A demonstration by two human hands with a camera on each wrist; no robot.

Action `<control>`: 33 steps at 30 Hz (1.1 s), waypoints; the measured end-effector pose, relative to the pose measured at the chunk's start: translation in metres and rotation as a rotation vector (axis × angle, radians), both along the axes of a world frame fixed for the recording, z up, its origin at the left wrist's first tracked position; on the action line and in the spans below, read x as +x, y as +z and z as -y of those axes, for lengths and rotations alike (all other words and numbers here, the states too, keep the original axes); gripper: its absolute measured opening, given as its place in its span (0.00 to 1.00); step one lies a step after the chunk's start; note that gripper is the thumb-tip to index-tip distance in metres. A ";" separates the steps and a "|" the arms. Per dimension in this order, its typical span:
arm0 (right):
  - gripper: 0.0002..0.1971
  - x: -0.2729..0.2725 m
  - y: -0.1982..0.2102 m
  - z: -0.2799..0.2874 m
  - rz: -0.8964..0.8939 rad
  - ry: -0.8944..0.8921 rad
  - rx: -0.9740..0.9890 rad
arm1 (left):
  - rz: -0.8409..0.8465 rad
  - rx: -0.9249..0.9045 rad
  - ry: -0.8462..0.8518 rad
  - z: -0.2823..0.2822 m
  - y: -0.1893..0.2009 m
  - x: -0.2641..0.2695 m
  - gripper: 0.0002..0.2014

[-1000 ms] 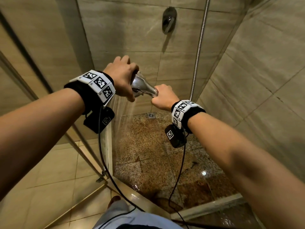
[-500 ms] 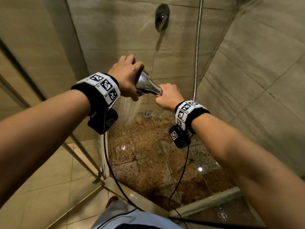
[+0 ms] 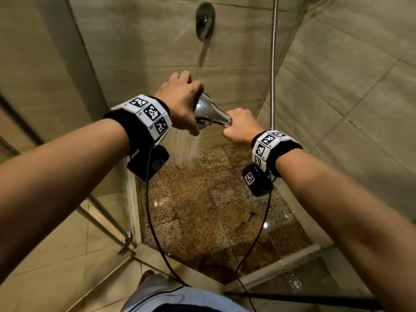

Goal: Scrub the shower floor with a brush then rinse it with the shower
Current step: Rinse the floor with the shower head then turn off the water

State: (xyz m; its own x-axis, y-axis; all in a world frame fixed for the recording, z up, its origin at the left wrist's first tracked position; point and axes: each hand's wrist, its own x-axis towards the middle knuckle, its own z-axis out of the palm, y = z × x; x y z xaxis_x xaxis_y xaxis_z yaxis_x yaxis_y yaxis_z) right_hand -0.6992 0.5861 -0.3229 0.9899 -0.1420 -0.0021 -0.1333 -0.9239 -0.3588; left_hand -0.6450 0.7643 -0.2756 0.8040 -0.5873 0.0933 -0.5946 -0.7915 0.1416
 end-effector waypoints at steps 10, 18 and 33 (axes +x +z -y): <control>0.12 -0.005 0.026 0.021 -0.198 0.027 -0.033 | -0.228 -0.063 0.037 0.016 -0.004 -0.003 0.43; 0.06 -0.013 0.038 0.037 -0.416 0.024 -0.171 | -0.553 -0.225 0.044 0.038 -0.031 -0.015 0.41; 0.07 -0.025 0.046 0.062 -0.500 0.047 -0.471 | -0.542 -0.285 0.040 0.079 -0.058 -0.036 0.41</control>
